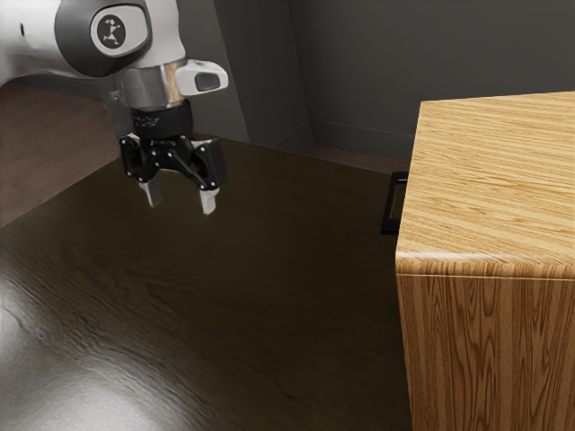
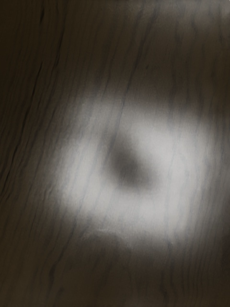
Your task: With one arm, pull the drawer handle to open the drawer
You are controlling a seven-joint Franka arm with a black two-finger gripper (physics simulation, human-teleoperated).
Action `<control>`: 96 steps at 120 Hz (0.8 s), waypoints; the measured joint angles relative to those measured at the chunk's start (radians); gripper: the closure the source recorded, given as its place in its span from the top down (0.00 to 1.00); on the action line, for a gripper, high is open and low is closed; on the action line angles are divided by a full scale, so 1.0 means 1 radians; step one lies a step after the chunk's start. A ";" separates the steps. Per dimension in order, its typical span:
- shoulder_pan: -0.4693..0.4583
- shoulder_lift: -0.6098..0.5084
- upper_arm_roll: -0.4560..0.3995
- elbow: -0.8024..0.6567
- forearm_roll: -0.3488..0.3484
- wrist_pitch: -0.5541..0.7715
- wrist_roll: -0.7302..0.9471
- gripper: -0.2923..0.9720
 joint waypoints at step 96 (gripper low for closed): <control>-0.004 -0.016 0.041 0.174 -0.406 0.093 -0.268 0.77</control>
